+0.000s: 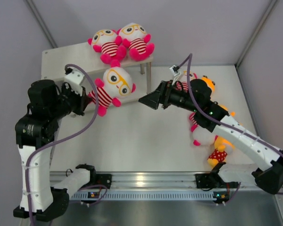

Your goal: Place and organize the stuffed toys onto the shelf

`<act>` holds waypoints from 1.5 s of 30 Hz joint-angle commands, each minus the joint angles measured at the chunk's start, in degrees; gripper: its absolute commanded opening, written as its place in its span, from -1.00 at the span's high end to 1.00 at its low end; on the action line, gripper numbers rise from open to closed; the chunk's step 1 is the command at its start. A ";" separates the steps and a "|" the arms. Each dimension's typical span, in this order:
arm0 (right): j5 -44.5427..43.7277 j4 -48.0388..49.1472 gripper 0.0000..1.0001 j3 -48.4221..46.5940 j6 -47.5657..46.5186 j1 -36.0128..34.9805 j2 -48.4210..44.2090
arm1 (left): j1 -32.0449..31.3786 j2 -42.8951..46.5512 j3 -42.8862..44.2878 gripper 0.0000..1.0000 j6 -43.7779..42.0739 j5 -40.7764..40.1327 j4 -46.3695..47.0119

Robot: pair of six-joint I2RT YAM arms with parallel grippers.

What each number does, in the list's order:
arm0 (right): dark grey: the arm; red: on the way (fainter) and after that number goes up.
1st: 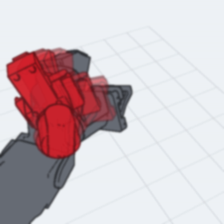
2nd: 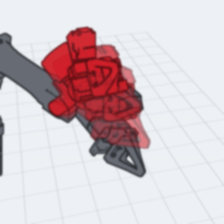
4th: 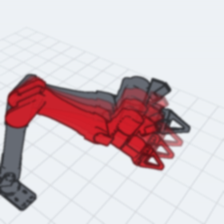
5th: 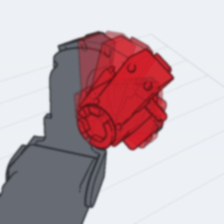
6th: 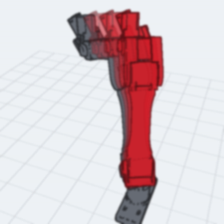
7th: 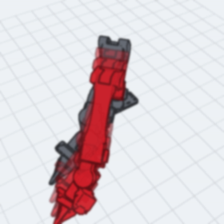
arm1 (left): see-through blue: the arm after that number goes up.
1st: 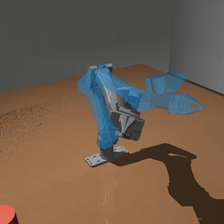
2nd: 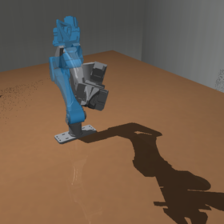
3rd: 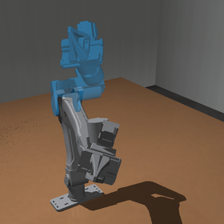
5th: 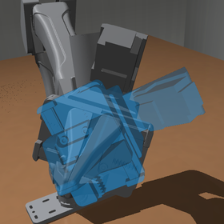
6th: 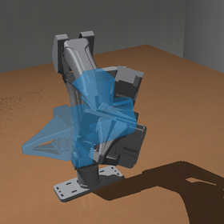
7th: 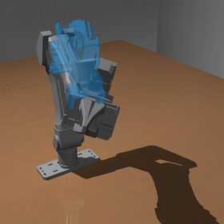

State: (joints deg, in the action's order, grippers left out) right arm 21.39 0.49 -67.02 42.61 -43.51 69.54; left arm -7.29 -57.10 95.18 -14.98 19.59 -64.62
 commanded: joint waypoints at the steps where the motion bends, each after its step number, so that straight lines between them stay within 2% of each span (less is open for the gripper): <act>1: -9.60 -7.43 -0.70 -0.57 -7.71 -0.53 -5.46 | 0.43 0.32 5.88 1.00 9.00 -10.18 1.60; 6: -13.56 -9.71 -0.71 2.59 -10.17 -0.53 -9.94 | 3.42 -0.03 8.62 1.00 10.50 -12.73 1.69; 12: -13.92 -11.48 -0.71 2.60 -12.20 -0.53 -10.56 | 10.27 -2.66 17.31 1.00 14.71 -16.34 2.39; 16: -13.39 -11.74 -0.70 2.78 -12.81 -0.44 -11.00 | 15.10 -8.01 26.09 1.00 19.36 -15.11 5.02; 19: -13.39 -12.01 -0.70 3.48 -13.34 -0.53 -11.35 | 16.25 -12.32 27.60 1.00 22.18 -15.47 6.96; 24: -15.14 -13.67 -0.71 3.92 -14.48 -0.44 -12.93 | 21.25 -19.44 28.13 1.00 30.08 -7.22 10.47; 25: -15.58 -13.76 -0.71 3.92 -14.66 -0.44 -13.20 | 23.96 -21.63 28.48 1.00 32.71 -4.85 11.00; 28: -16.90 -14.99 -0.71 3.57 -15.19 -0.44 -14.08 | 26.62 -24.80 28.57 1.00 35.19 -1.58 12.59; 40: -20.86 -16.66 -0.73 3.13 -16.07 -0.35 -15.57 | 26.63 -30.96 24.97 1.00 37.57 6.06 14.08; 45: -21.04 -17.02 -0.73 3.21 -16.24 -0.35 -16.01 | 25.75 -31.93 24.88 1.00 33.63 11.86 14.26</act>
State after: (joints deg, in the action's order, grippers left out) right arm 1.28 -16.40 -62.94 27.38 -43.51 55.07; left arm 18.92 -88.77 119.44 20.84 26.13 -54.33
